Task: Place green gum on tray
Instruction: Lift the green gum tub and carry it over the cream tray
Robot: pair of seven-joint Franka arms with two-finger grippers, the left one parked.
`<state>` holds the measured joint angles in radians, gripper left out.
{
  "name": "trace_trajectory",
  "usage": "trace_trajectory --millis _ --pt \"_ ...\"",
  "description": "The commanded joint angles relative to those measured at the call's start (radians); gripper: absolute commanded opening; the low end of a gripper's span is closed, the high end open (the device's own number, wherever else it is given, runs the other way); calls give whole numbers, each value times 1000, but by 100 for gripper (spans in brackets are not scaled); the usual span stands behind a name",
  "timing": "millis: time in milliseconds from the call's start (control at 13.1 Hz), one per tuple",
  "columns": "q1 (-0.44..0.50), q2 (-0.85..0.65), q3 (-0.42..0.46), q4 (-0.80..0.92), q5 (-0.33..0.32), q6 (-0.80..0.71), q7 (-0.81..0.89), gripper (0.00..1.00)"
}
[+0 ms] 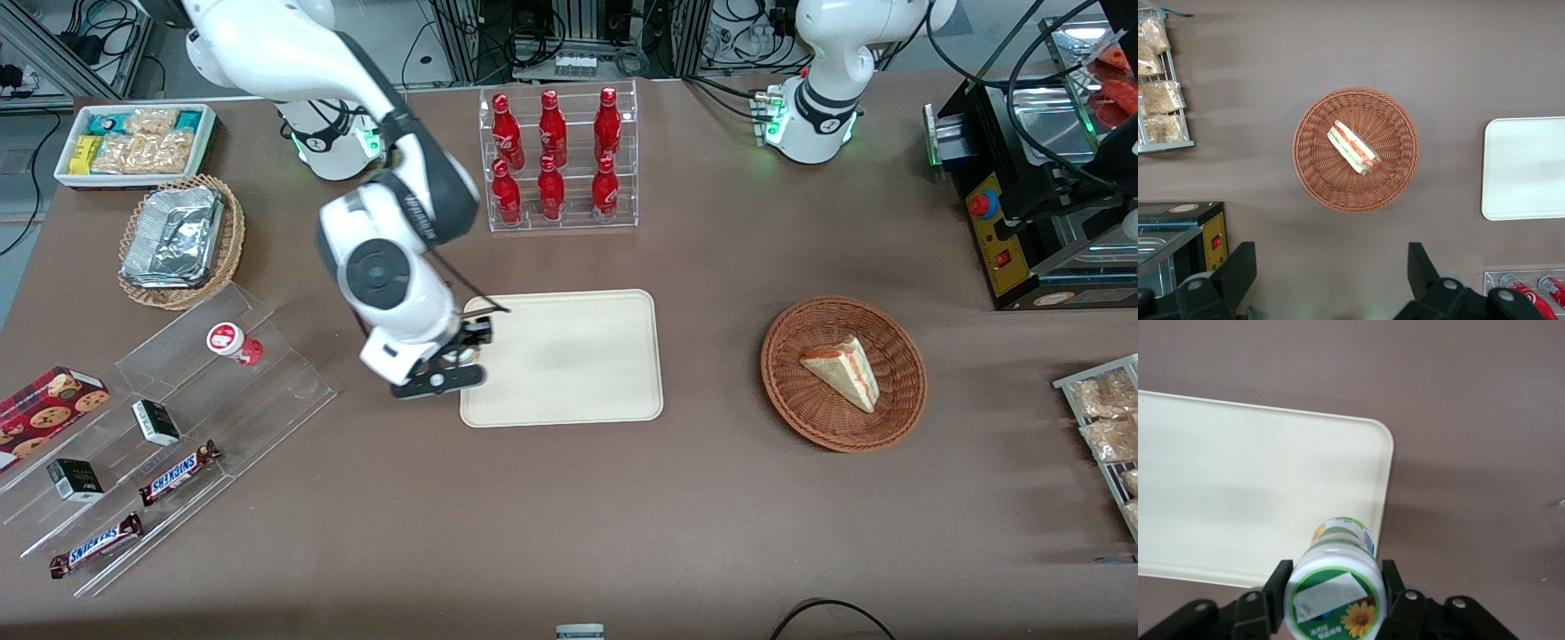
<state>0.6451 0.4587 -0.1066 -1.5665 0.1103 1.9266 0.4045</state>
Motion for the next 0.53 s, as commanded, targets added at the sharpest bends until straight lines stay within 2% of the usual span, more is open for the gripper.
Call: trace_trajectory --millis 0,229,458 --pt "62 78 -12 57 29 43 138 0" --pt "108 130 -13 56 66 153 213 0" --pt "149 184 -13 56 63 237 258 0"
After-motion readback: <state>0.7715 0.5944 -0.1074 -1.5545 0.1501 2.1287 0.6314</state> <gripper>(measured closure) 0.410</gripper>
